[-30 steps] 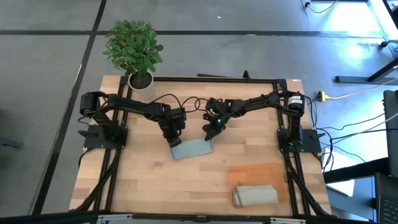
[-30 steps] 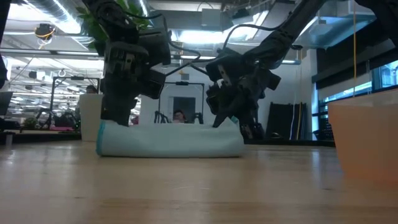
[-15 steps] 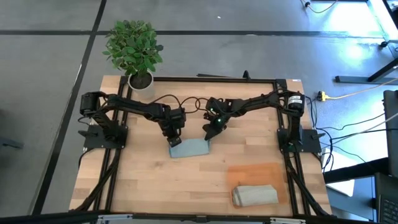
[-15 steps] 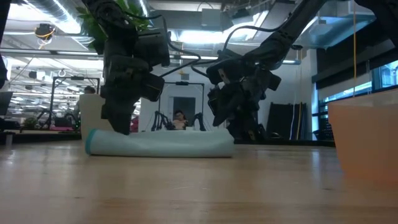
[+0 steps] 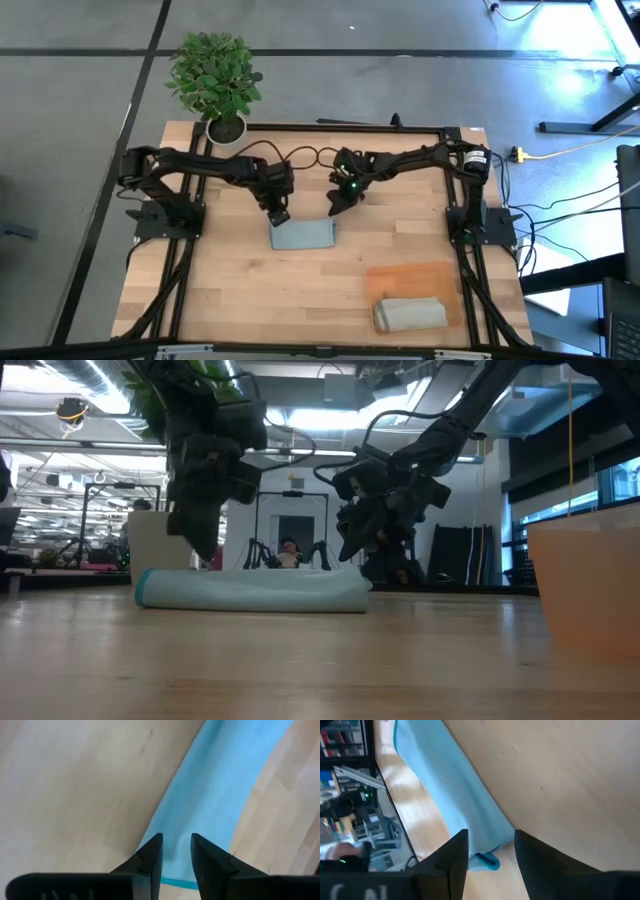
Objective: Roll microfiber towels into tight, uniform cylinder then place into a basket
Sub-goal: Roll the light blue microfiber towel, then put the rolled light blue microfiber towel into the orange bin
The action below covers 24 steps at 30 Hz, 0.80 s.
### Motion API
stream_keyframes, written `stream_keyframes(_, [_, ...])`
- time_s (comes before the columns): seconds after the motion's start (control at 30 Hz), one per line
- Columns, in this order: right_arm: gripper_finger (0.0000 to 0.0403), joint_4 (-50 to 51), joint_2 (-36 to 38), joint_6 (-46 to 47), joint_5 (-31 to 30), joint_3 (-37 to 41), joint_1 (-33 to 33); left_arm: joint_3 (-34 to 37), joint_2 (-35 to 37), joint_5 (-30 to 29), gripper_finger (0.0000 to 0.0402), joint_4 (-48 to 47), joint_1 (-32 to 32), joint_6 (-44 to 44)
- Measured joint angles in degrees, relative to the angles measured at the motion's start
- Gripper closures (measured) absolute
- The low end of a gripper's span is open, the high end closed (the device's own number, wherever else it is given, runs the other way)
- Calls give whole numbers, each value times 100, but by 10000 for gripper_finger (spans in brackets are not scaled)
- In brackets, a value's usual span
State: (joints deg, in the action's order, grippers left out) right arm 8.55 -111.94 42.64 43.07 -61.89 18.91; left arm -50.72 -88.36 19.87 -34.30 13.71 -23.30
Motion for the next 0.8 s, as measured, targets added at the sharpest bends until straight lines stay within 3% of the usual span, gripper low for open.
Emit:
stream_keyframes(0.17, [243, 16, 306, -584, -392, 0, 23, 0, 580, -701, 315, -125, 14, 52])
stream_keyframes(0.37, [243, 99, 1137, -1399, -1345, -9, -56, -2, 1757, -994, 312, -272, -36, 268])
stream_keyframes(0.63, [243, -78, 2067, -2557, -1686, -9, -853, -9, 3204, -1790, 316, -443, -611, 1160])
stream_keyframes(0.8, [243, -174, 2216, -3235, -2618, -9, -1476, -9, 3729, -1821, 317, -652, -905, 1196])
